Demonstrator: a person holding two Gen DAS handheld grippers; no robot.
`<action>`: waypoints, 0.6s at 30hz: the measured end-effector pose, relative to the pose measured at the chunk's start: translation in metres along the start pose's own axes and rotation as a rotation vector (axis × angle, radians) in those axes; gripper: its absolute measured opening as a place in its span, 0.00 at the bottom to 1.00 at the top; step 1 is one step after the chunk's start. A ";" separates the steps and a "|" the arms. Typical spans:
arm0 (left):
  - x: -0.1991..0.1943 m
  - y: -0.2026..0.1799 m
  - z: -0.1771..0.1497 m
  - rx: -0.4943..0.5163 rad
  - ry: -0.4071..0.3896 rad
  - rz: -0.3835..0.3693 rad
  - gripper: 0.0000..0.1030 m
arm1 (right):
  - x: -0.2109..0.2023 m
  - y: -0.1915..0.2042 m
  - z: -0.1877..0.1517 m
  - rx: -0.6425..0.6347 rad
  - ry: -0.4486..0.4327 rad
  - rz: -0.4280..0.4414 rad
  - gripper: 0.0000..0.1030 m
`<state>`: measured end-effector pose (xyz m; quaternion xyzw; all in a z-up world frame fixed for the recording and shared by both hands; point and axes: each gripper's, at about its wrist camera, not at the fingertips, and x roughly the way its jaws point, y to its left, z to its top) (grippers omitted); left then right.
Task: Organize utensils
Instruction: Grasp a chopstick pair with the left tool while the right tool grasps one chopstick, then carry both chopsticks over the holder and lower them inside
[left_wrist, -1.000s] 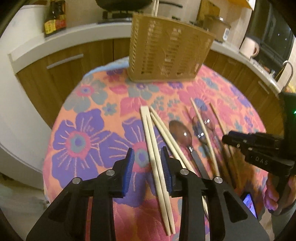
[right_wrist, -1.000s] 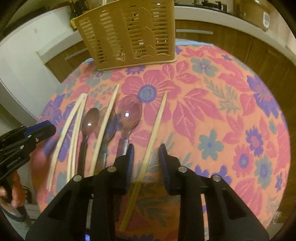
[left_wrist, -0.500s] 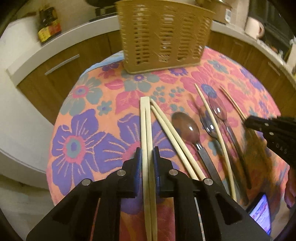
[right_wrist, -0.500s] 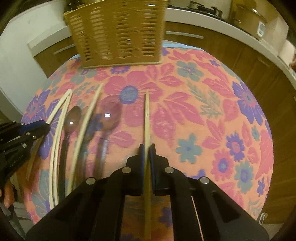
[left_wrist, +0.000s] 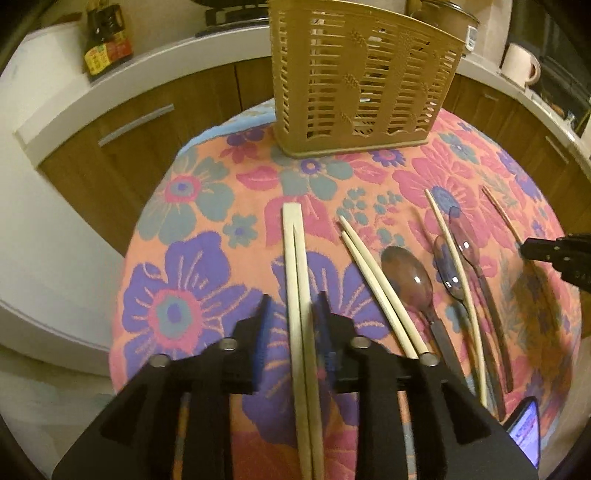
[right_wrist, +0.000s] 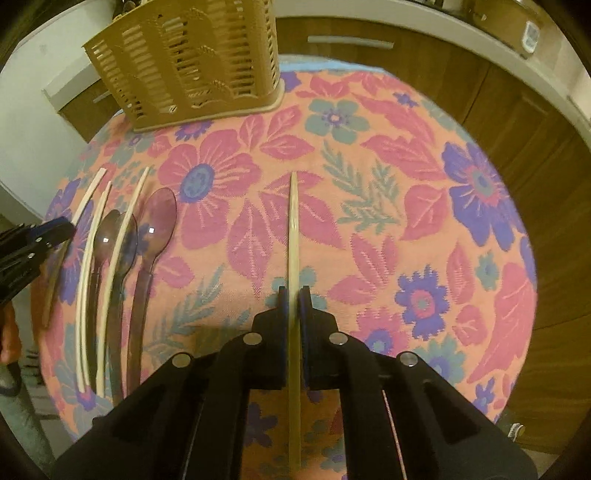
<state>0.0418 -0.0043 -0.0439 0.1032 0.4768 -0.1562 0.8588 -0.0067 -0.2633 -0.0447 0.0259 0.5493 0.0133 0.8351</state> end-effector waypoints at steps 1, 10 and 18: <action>0.001 -0.001 0.002 0.013 0.009 0.005 0.32 | 0.001 -0.001 0.002 -0.002 0.014 0.011 0.05; 0.009 -0.018 0.008 0.117 0.052 0.016 0.11 | 0.008 0.007 0.017 -0.047 0.130 0.018 0.10; -0.025 -0.001 0.021 0.034 -0.109 -0.077 0.11 | -0.022 0.024 0.037 -0.082 -0.020 0.089 0.04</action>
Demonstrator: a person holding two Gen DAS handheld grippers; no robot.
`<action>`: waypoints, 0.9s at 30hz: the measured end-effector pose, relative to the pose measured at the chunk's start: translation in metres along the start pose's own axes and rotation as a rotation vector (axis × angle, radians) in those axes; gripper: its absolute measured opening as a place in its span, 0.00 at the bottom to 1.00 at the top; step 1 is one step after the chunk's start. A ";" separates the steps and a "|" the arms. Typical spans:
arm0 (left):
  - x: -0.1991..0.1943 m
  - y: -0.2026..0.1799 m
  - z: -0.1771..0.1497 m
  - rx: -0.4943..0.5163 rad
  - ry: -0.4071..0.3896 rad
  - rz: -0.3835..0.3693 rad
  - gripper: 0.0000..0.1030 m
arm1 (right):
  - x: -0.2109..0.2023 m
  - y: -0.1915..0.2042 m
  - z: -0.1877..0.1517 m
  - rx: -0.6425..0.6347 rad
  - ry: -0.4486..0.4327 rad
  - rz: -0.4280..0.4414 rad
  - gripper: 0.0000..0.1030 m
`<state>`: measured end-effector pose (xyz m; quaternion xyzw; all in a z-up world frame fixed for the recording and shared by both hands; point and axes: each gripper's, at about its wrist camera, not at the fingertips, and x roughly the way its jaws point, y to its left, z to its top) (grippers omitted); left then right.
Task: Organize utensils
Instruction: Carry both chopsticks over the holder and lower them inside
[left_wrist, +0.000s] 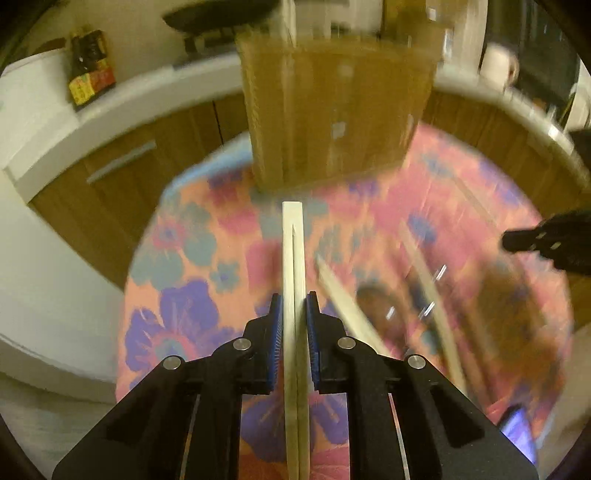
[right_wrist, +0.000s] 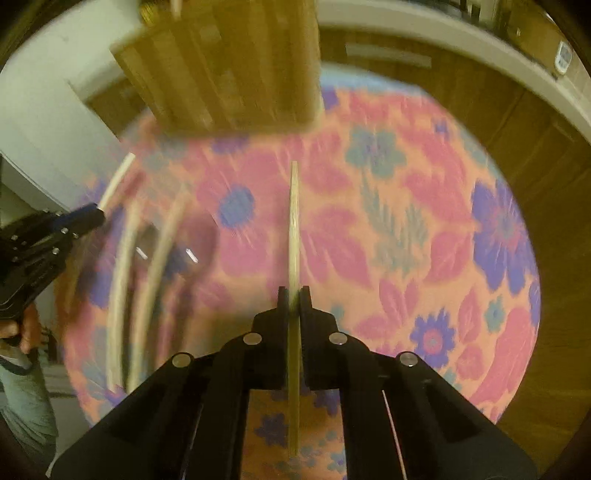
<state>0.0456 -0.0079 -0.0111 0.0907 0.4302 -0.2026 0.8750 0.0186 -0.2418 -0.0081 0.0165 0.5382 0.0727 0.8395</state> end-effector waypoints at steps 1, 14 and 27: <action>-0.014 0.006 0.010 -0.025 -0.051 -0.031 0.11 | -0.008 0.002 0.005 -0.005 -0.032 0.016 0.04; -0.087 0.009 0.135 -0.105 -0.478 -0.161 0.11 | -0.090 0.051 0.119 -0.087 -0.462 0.144 0.04; -0.039 0.025 0.188 -0.206 -0.718 -0.158 0.11 | -0.074 0.053 0.193 0.020 -0.749 0.139 0.04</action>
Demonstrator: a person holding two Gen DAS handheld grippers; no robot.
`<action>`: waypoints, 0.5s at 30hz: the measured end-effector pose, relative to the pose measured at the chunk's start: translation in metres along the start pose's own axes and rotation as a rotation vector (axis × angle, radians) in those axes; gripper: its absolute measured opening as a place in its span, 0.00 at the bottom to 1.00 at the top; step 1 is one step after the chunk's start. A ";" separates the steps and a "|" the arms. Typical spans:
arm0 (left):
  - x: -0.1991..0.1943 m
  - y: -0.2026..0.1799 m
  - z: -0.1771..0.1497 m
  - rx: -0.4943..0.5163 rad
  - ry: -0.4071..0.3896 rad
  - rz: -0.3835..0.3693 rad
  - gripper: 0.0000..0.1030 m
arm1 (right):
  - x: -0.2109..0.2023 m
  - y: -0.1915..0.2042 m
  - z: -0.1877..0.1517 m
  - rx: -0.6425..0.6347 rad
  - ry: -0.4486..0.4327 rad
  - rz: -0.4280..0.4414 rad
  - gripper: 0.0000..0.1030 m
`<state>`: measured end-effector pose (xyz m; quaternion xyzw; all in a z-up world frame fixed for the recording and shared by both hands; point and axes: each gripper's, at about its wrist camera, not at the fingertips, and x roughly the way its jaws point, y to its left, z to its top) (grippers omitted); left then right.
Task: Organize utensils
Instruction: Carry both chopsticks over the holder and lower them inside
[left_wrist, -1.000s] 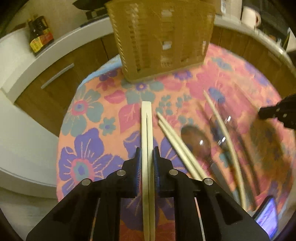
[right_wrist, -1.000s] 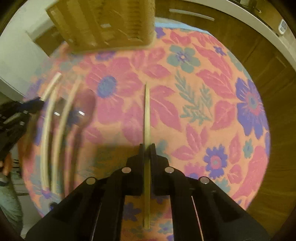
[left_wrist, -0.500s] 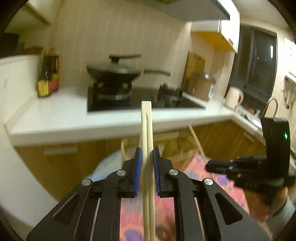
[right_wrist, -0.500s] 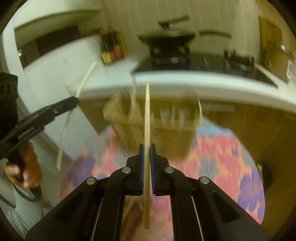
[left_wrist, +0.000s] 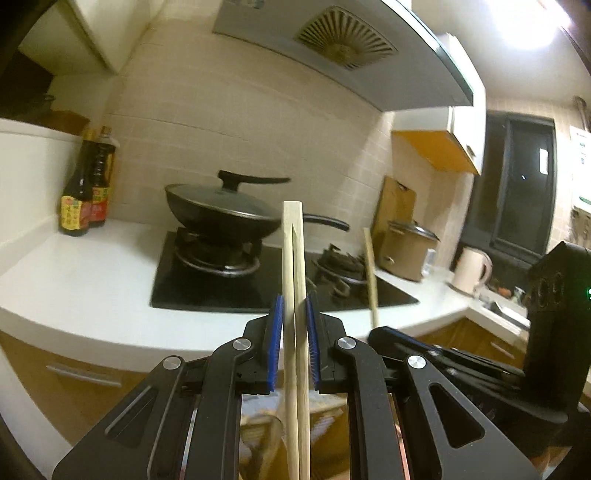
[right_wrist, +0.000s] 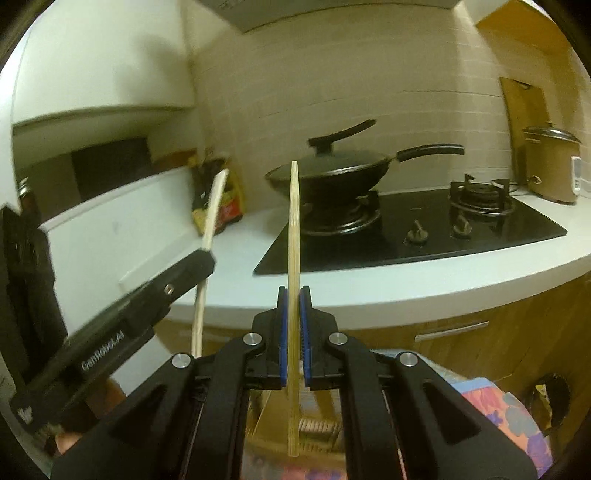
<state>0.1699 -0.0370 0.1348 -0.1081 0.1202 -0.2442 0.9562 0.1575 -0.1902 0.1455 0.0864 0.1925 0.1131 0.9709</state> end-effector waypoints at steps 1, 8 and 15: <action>0.002 0.004 -0.002 -0.012 -0.011 -0.001 0.11 | 0.003 -0.002 0.000 0.002 -0.022 -0.017 0.04; 0.007 0.019 -0.018 -0.021 -0.062 0.026 0.12 | 0.016 -0.008 -0.017 0.029 -0.077 -0.054 0.04; -0.007 0.023 -0.030 0.014 -0.028 0.026 0.22 | 0.003 -0.013 -0.036 0.038 -0.040 -0.021 0.11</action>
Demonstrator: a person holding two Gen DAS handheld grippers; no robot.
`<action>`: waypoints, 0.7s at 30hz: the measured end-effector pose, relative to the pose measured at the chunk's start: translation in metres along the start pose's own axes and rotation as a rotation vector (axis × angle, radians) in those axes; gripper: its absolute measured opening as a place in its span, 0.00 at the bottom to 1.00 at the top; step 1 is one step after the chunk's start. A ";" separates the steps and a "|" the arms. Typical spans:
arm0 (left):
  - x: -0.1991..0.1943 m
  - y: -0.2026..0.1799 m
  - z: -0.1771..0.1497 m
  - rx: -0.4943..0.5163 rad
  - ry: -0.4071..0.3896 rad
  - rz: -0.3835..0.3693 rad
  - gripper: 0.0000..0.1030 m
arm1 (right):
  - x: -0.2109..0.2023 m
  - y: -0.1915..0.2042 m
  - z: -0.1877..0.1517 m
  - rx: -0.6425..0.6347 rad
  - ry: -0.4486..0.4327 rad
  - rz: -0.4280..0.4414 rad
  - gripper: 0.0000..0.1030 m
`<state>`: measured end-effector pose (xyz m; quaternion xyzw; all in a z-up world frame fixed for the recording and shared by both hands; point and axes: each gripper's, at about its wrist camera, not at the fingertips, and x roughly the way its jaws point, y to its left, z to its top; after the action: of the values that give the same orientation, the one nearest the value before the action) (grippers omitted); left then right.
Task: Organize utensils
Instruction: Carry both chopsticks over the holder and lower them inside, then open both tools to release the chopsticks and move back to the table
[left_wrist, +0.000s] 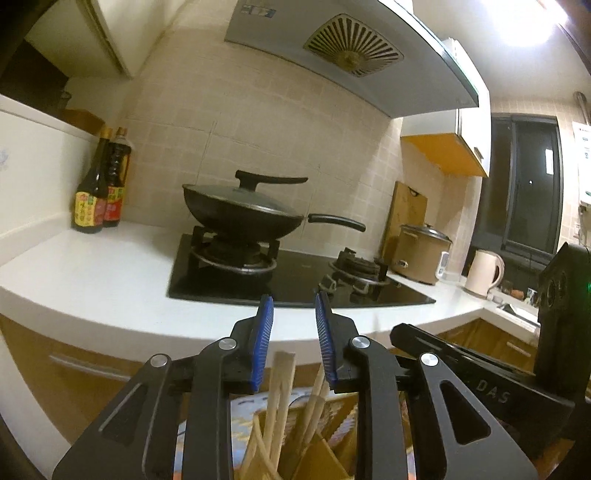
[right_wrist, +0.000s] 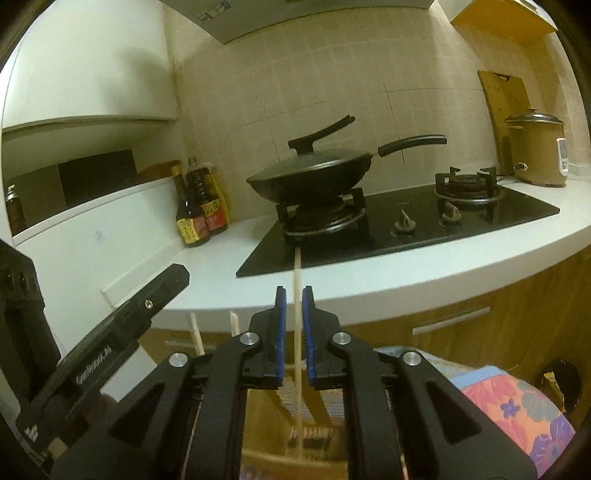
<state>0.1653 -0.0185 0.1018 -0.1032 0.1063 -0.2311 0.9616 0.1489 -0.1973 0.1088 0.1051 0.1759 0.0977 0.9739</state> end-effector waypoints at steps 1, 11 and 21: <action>-0.003 0.002 -0.001 -0.006 0.008 -0.003 0.23 | -0.004 -0.001 -0.003 0.003 0.014 0.006 0.13; -0.069 0.008 -0.015 -0.068 0.097 -0.053 0.54 | -0.078 -0.009 -0.044 0.043 0.110 0.011 0.49; -0.119 -0.013 -0.080 -0.039 0.360 -0.011 0.54 | -0.107 -0.008 -0.122 0.018 0.413 -0.047 0.36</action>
<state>0.0362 0.0143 0.0475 -0.0795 0.2807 -0.2490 0.9235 0.0077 -0.2088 0.0294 0.0877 0.3750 0.0930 0.9182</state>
